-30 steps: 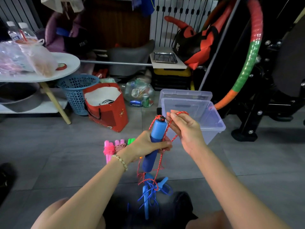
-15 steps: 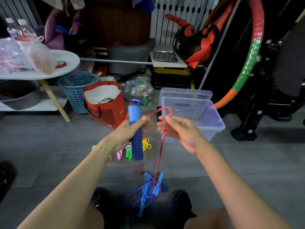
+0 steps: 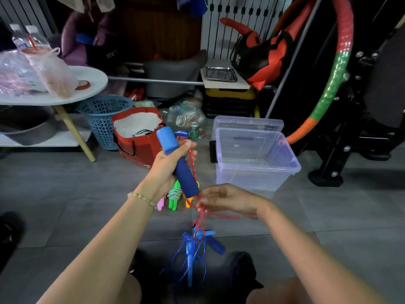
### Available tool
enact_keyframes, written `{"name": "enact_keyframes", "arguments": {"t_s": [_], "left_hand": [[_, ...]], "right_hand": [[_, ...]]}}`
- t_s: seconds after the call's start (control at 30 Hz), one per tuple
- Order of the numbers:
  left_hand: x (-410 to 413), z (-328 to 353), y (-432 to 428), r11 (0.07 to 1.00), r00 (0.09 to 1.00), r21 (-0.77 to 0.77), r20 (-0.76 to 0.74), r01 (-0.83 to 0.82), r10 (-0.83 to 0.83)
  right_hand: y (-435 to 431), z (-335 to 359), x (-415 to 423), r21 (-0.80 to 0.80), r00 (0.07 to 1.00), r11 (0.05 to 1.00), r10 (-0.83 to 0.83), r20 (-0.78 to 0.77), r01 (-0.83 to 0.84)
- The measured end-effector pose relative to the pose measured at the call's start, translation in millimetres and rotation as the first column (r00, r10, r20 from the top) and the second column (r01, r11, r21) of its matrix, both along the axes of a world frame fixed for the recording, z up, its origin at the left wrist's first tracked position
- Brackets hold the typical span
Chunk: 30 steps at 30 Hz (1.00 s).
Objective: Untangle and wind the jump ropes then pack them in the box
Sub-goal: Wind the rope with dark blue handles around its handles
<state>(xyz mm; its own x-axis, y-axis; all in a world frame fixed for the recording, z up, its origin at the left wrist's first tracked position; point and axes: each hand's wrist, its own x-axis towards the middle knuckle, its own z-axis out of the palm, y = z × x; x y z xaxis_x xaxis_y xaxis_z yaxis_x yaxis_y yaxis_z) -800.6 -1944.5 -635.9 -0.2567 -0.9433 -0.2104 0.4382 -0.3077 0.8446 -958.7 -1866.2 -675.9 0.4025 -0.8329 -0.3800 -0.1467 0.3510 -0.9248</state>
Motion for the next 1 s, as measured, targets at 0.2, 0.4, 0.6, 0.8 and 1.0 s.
{"name": "enact_keyframes", "arguments": {"t_s": [0.2, 0.4, 0.6, 0.8, 1.0], "left_hand": [[-1.6, -10.0, 17.5, 0.945, 0.924, -0.020, 0.215, 0.327, -0.316], [-16.1, -9.7, 41.4, 0.857, 0.831, -0.129, 0.350, 0.500, -0.432], [-0.7, 7.4, 2.9, 0.990, 0.996, -0.114, -0.034, 0.078, -0.082], [3.3, -11.6, -10.3, 0.998, 0.991, 0.027, -0.123, 0.059, -0.055], [5.0, -32.5, -3.6, 0.951, 0.947, -0.003, 0.092, 0.311, -0.309]], "right_hand": [[-9.5, 23.3, -5.9, -0.210, 0.809, 0.791, -0.512, 0.289, 0.575], [-16.6, 29.3, -6.6, -0.142, 0.618, 0.626, -0.658, 0.431, 0.767], [-2.7, 0.7, -7.7, -0.025, 0.985, 0.990, -0.136, 0.108, 0.140], [-5.4, 6.3, -1.1, -0.192, 0.924, 0.905, -0.380, 0.039, 0.380], [-7.6, 31.1, -16.7, -0.225, 0.741, 0.707, -0.623, 0.252, 0.671]]}}
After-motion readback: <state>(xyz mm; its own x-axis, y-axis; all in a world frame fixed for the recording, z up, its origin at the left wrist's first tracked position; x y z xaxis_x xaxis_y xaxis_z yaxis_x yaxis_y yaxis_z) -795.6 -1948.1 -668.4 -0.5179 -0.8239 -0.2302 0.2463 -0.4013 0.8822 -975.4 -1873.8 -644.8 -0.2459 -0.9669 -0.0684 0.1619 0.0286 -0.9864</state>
